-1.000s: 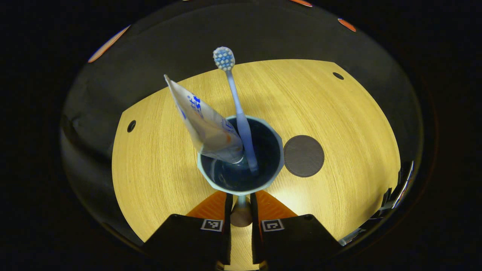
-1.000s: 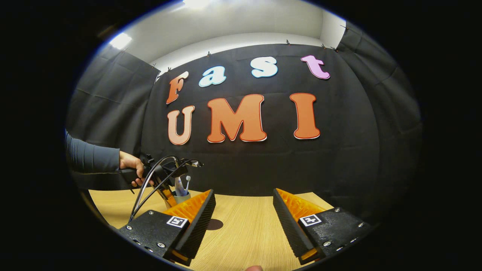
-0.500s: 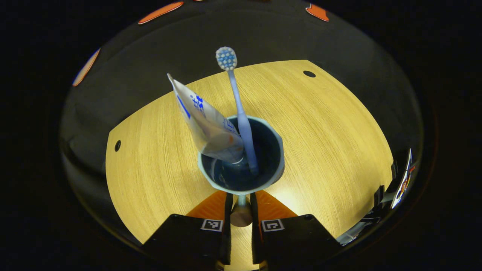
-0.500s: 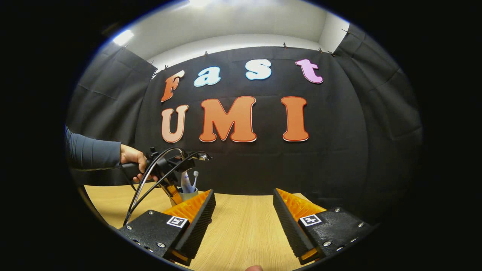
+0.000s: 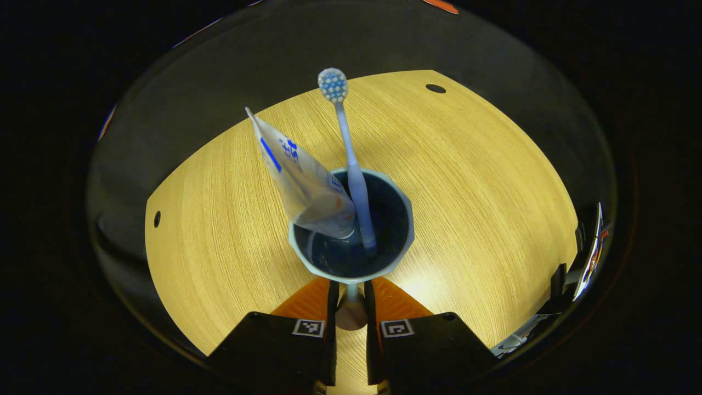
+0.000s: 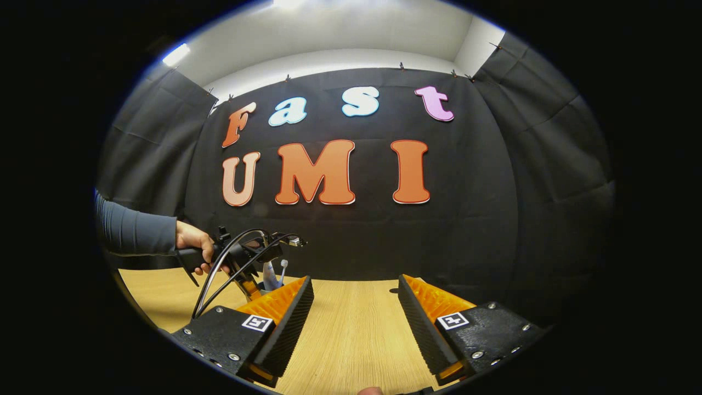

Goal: Put the toothbrush and toothpaste on the desktop into the cup, then pick up the cup and place it on the coaster on the desktop.

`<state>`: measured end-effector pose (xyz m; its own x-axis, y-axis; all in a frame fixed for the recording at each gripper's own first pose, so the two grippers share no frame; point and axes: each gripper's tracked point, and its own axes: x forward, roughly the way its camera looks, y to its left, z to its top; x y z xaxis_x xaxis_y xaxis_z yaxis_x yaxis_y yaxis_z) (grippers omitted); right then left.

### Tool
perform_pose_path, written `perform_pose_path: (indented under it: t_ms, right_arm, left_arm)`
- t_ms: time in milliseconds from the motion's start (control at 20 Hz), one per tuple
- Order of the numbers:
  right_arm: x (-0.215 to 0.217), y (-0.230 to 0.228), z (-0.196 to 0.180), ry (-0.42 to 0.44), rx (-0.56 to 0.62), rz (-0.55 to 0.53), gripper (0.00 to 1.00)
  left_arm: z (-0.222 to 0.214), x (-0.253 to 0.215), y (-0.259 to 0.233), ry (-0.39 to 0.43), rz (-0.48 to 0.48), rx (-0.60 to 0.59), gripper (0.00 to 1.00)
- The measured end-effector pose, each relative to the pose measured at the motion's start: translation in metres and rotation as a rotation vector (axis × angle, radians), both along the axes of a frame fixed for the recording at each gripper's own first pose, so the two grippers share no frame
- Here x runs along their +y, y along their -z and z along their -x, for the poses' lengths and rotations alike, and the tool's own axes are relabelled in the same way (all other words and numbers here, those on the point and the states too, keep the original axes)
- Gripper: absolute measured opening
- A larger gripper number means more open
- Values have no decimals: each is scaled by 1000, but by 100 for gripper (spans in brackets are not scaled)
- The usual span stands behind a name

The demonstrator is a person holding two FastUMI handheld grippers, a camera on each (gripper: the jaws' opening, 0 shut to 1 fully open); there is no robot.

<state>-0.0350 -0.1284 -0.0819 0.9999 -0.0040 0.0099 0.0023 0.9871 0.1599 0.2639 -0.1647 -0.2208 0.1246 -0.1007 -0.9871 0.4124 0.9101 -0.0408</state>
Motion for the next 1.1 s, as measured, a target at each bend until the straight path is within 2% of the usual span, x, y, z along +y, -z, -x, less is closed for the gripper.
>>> perform_pose_path:
  t_ms: [50, 150, 200, 350, 450, 550, 600, 800, 850, 950, 1100]
  right_arm:
    - [0, 0, 0, 1, 2, 0, 94]
    - [-1, 4, -1, -2, 8, -5, 94]
    - [2, 7, -1, -4, 17, -5, 94]
    - [4, 10, -4, -6, 28, 1, 94]
    - [6, 10, -3, -10, 28, 1, 94]
    - [7, 10, -3, -12, 31, 0, 94]
    - [8, 9, -5, -12, 30, 0, 94]
    - [14, 3, -6, -19, 24, 1, 94]
    - [15, 1, -6, -12, 24, 3, 94]
    - [17, -6, -12, 7, 14, -1, 94]
    - [16, -14, -16, 41, 2, -16, 94]
  left_arm:
    - [1, 0, 2, -6, 2, 5, 23]
    - [0, 4, -1, -12, 8, 2, 25]
    - [0, 10, -3, -7, -3, 8, 23]
    - [0, -1, -5, 15, -11, 9, 25]
    - [0, 6, -10, 28, -4, -7, 37]
    - [-7, 15, -14, 30, -11, -47, 44]
    - [-12, 19, -17, 35, -7, -77, 54]
    - [-24, 28, -33, 49, 4, -211, 80]
    - [-30, 29, -39, 48, 7, -256, 81]
    - [-39, 37, -48, 25, 22, -358, 93]
    - [-47, 45, -72, -32, 56, -529, 95]
